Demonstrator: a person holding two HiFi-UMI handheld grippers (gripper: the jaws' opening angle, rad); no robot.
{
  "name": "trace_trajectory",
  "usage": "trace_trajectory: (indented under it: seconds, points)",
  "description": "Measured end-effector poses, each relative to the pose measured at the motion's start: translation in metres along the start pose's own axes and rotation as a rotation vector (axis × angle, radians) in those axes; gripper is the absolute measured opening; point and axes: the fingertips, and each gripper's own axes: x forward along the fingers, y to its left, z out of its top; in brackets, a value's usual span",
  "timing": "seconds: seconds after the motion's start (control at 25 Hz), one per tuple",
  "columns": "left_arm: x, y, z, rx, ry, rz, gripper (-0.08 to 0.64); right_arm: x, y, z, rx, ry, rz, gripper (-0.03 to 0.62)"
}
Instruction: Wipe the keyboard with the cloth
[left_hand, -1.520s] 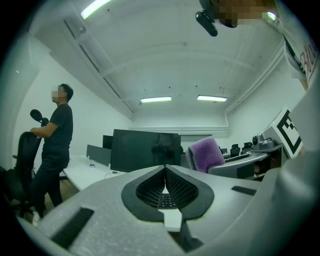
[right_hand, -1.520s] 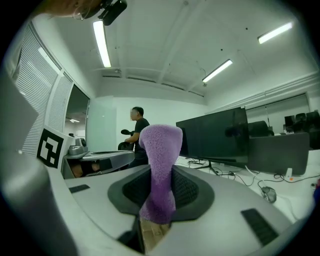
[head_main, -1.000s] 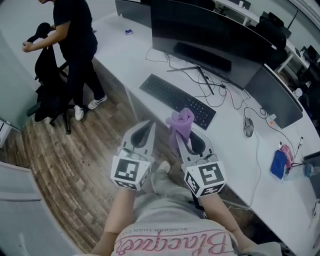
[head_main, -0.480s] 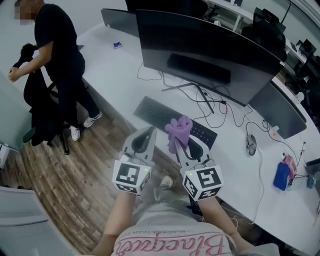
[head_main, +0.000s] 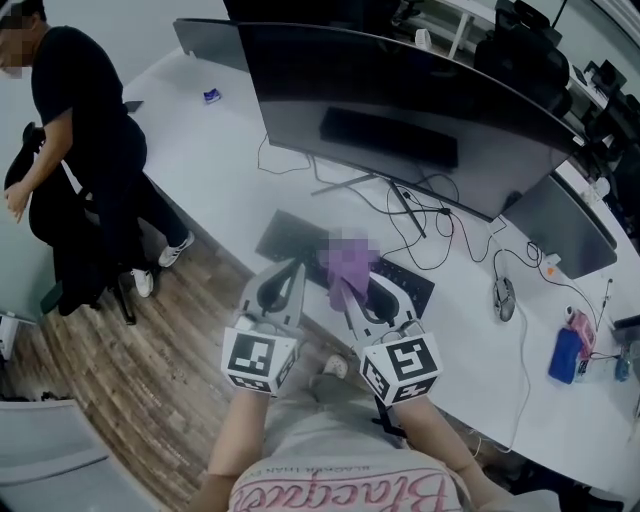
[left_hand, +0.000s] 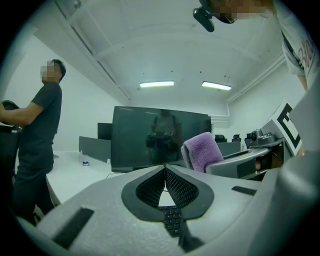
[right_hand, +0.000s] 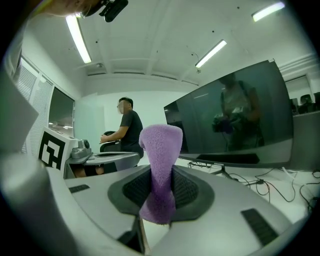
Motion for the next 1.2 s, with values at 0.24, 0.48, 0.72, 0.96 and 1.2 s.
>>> trace_trajectory:
  seconds: [0.24, 0.48, 0.72, 0.96, 1.2]
  points:
    - [0.011, 0.011, -0.009, 0.007, 0.024, -0.015, 0.006, 0.017, -0.003, -0.001, 0.008, -0.002, -0.009, 0.089]
    - [0.024, 0.030, -0.015, 0.009, 0.040, -0.049, 0.006, 0.039, 0.000, -0.002, 0.009, 0.005, -0.029, 0.089]
    - [0.042, 0.061, -0.024, 0.012, 0.068, -0.107, 0.006, 0.070, 0.000, -0.007, 0.041, 0.022, -0.088, 0.089]
    - [0.061, 0.104, -0.037, -0.003, 0.105, -0.170, 0.006, 0.113, 0.002, -0.016, 0.112, 0.061, -0.154, 0.089]
    - [0.081, 0.147, -0.055, -0.028, 0.149, -0.211, 0.006, 0.162, 0.006, -0.025, 0.152, 0.101, -0.184, 0.089]
